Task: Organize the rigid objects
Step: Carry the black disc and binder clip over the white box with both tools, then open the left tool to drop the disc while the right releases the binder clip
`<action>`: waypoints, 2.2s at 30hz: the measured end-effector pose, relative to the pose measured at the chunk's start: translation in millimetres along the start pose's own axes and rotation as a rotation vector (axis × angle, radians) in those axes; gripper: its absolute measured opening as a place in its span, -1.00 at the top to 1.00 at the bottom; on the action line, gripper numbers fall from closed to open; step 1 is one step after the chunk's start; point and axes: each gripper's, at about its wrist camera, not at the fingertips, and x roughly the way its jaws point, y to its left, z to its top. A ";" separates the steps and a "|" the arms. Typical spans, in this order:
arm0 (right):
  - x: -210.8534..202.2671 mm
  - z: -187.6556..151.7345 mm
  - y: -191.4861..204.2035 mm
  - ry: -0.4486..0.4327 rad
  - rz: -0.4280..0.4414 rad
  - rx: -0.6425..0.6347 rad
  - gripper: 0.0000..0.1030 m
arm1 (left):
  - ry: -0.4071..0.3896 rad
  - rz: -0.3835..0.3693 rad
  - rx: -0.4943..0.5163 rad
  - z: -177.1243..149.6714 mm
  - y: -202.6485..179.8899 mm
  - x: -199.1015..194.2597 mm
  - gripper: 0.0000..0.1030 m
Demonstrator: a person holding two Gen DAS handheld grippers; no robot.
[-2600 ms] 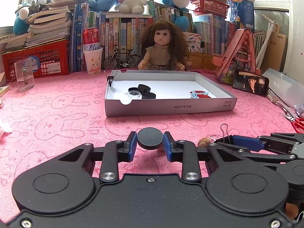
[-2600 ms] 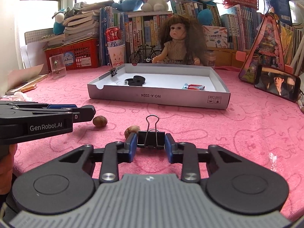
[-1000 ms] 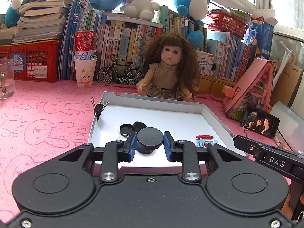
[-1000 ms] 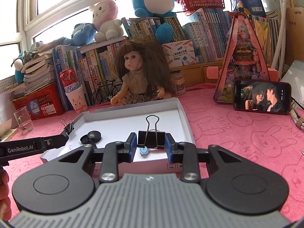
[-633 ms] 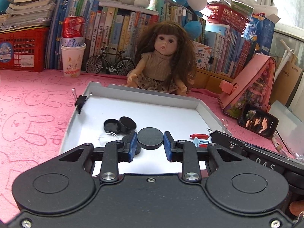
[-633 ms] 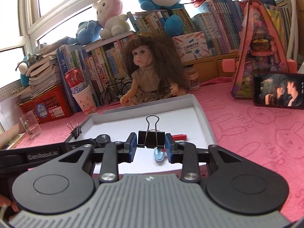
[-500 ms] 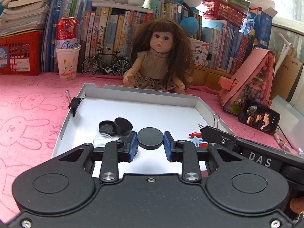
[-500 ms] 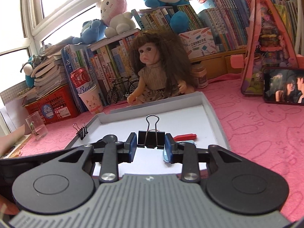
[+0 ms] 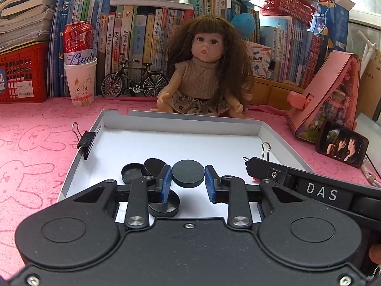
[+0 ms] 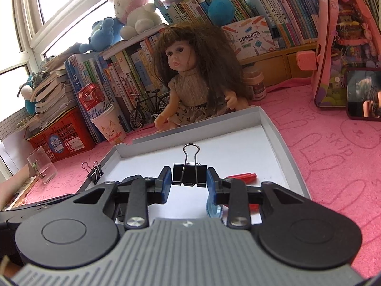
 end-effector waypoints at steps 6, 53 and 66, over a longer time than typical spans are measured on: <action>3.6 -1.5 -0.3 0.016 -0.007 -0.003 0.29 | 0.033 0.015 -0.005 -1.1 1.9 7.7 0.45; -45.4 -1.1 11.7 -0.035 -0.036 -0.097 -0.55 | 0.009 0.042 -0.013 0.3 11.5 -51.3 -0.41; -76.8 -12.2 19.4 -0.036 -0.022 -0.157 -0.75 | -0.008 0.012 -0.002 -20.9 14.0 -92.0 -0.46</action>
